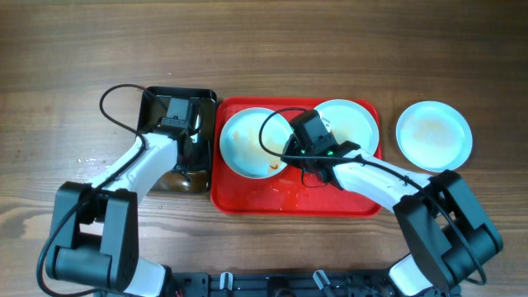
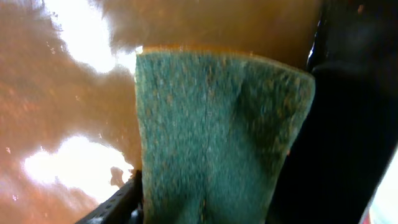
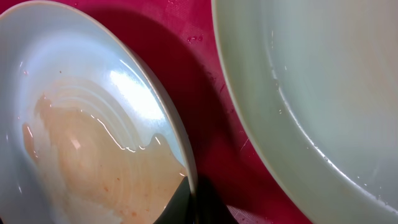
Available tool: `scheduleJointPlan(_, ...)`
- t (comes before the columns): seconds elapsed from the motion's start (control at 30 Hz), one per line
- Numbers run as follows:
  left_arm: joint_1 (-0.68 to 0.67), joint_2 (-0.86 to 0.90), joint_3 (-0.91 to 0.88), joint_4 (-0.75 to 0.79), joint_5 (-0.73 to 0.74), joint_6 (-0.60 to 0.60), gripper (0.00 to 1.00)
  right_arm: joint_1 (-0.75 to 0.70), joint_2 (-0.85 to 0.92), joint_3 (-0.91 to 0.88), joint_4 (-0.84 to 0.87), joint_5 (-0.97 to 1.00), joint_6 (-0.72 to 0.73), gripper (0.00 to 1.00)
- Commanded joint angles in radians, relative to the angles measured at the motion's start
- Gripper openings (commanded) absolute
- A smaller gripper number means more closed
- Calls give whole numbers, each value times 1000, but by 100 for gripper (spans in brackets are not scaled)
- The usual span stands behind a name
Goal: Clean dirty plates on tray and stack at the side
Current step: 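Return the sponge to the black tray water with the left gripper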
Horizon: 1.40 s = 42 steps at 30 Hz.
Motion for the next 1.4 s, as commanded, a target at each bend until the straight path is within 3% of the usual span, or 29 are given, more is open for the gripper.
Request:
scheduleJointPlan(0.0,2,38,-38,-47,53,-13,53,3,21,-1,-16,-1,-13,6)
scheduleJointPlan(0.07,1,38,-38,-60,53,-14,42,3,21,-1,-16,-1,-14,6)
scheduleJointPlan(0.1,1,38,-38,-64,53,-13,16,3,21,-1,-16,-1,-14,6)
scheduleJointPlan(0.13,2,38,-38,-66,53,-13,4,3,21,-1,-16,-1,-14,6)
scheduleJointPlan(0.3,2,38,-33,-11,47,-21,4,3,21,-1,-17,-2,-13,6)
scheduleJointPlan(0.33,2,38,-25,-4,31,-21,10,3,21,-1,-18,-2,-14,6)
scheduleJointPlan(0.37,2,38,-13,-1,6,-21,37,3,21,-2,-18,-2,-14,6)
scheduleJointPlan(0.4,2,38,9,5,-27,-21,41,3,21,-1,-18,-1,-14,6)
scheduleJointPlan(0.47,2,38,35,68,-64,-21,58,3,21,-1,-18,-2,-14,6)
scheduleJointPlan(0.6,1,38,34,197,-64,-21,61,3,21,-1,-17,-2,-13,6)
scheduleJointPlan(0.73,2,78,33,191,5,-21,61,3,21,-1,-17,-9,-13,6)
scheduleJointPlan(0.8,1,95,31,179,58,-21,50,3,21,-1,-17,-9,-13,6)
scheduleJointPlan(0.87,2,96,31,166,56,-21,11,3,21,-1,-17,-9,-14,7)
scheduleJointPlan(0.9,2,94,31,163,56,-21,4,3,21,-2,-17,-9,-14,7)
scheduleJointPlan(1.0,9,81,34,163,47,-19,4,3,21,-1,-17,-9,-14,11)
scheduleJointPlan(1.03,18,74,39,163,41,-20,6,3,21,-1,-16,-9,-14,12)
scheduleJointPlan(1.1,42,57,45,158,43,-21,58,3,21,-1,-13,-9,-37,20)
scheduleJointPlan(1.27,40,55,45,-29,199,-21,59,3,21,-2,-21,-15,-66,22)
scheduleJointPlan(1.37,37,55,45,-116,199,-21,57,3,21,-2,-21,-28,-66,21)
